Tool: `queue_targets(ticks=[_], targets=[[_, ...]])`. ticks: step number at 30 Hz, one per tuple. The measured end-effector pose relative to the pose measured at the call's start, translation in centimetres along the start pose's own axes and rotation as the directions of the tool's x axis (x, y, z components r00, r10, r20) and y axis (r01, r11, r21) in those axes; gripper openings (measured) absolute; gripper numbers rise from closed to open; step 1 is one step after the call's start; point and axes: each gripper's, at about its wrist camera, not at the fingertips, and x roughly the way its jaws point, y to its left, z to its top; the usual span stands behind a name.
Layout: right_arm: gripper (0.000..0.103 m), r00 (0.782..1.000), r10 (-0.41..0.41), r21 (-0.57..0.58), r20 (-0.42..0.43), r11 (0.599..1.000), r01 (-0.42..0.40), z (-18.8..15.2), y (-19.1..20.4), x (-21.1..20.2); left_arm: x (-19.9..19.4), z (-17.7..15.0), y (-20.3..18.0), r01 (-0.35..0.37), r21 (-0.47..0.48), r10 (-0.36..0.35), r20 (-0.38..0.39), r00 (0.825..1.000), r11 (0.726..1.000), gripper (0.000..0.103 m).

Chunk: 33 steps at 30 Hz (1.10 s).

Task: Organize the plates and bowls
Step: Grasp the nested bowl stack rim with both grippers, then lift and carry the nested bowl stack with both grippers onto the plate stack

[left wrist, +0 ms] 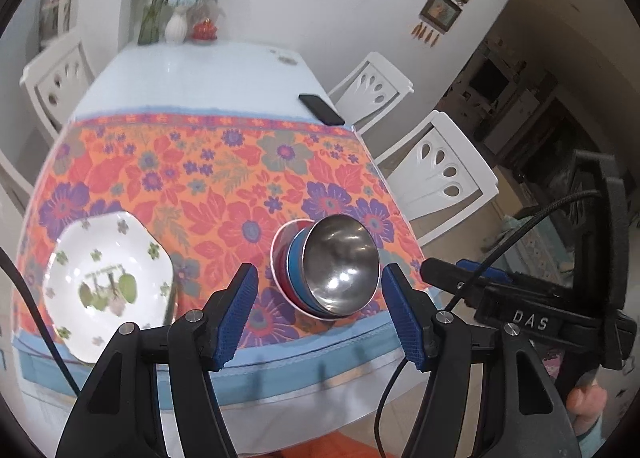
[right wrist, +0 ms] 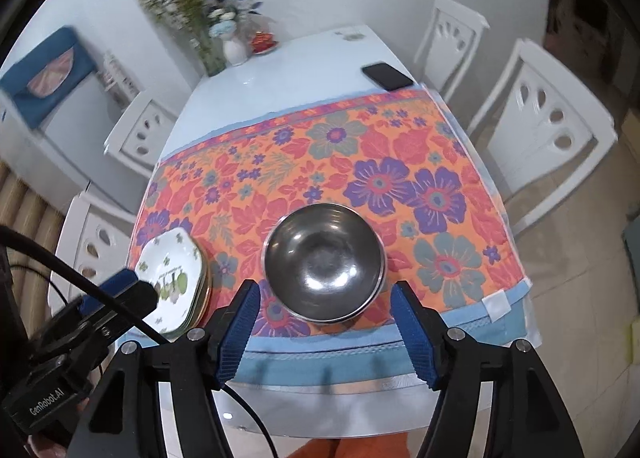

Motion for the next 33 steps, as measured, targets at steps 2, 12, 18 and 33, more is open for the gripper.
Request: queue_targets(ticks=[2,12,18,33], targets=[[0.065,0.999,0.008,0.048,-0.032,0.999,-0.007,0.4,-1.5,1.3,1.4,0.2,0.6,0.002,-0.034,-0.003,-0.036,0.999,0.999,0.062],[0.065,0.990,0.037,0.076,-0.137,0.997,-0.027,1.7,-4.6,6.5,9.5,0.7,3.6,0.003,-0.244,-0.045,-0.168,0.985,0.970,0.062],[0.065,0.975,0.077,0.076,-0.207,0.995,-0.062,2.1,-5.9,10.8,13.4,0.7,3.5,-0.041,-0.244,-0.014,-0.222,0.975,0.969,0.062],[0.065,0.944,0.153,0.109,-0.291,0.986,-0.127,4.1,-7.8,16.6,18.9,0.5,5.7,-0.068,-0.345,-0.037,-0.291,0.956,0.936,0.036]])
